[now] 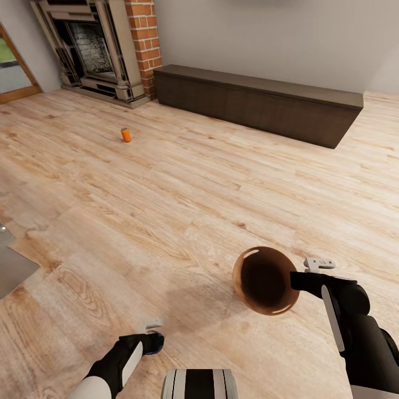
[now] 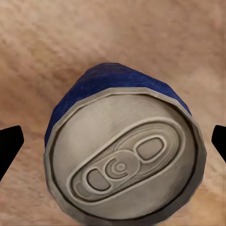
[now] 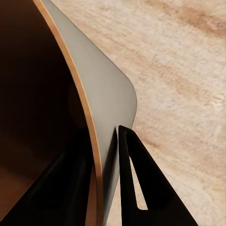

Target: Put the three can of soda from the living room inside the tash can in the kitchen.

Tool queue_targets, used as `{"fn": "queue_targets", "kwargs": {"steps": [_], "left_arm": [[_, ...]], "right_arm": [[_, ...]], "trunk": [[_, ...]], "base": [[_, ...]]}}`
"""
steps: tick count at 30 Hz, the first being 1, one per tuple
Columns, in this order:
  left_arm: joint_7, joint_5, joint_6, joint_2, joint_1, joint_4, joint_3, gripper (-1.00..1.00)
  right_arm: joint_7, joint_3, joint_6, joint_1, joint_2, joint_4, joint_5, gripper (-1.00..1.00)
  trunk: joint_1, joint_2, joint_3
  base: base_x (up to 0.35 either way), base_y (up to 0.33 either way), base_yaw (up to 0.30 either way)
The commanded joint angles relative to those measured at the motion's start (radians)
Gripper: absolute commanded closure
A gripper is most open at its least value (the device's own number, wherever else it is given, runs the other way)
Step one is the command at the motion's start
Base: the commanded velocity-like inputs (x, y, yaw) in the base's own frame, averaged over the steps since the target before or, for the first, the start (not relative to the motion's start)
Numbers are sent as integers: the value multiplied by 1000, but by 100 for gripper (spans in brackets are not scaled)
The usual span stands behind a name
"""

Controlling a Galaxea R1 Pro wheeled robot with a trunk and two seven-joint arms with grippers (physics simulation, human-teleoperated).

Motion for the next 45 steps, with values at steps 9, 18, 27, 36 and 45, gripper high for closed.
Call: {"fn": "queue_targets", "kwargs": {"steps": [9,18,27,36,45], "left_arm": [[0,1,-29,0,0,33,0,-100],[0,1,-38,-2,0,35,0,100],[-2,-4,-40,-5,0,10,-1,100],[-6,-5,251,-30,19,-495,-12,100],[-129,-3,654,-15,169,-1051,-39,100]], "right_arm": [[4,0,0,0,0,0,-10,100],[4,0,0,0,1,0,-10,100],[4,0,0,0,0,0,-10,100],[4,0,0,-1,0,0,-10,100],[4,1,0,-1,0,0,-10,100]], "trunk": [[0,0,0],[0,0,0],[0,0,0],[0,0,0],[0,0,0]], "base": [[0,0,0],[0,0,0],[0,0,0],[0,0,0],[0,0,0]]}}
